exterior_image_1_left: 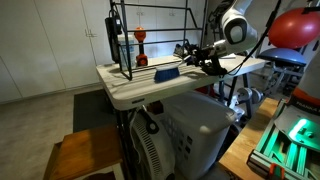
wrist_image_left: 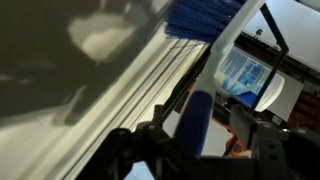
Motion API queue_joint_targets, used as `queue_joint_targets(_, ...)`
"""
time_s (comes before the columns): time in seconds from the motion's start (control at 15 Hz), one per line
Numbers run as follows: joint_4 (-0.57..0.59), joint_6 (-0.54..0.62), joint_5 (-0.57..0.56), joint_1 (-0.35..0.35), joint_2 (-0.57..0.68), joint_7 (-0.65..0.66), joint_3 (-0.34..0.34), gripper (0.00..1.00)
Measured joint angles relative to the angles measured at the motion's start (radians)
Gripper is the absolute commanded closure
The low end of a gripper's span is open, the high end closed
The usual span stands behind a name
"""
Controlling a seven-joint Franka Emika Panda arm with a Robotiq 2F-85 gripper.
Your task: Put the brush upright
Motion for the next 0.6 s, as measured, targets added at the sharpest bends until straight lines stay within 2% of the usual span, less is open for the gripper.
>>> queue_joint_targets(0.6, 0.000, 0.002, -0.060, 0.001, -0.003, -0.030, 0.000, 0.00)
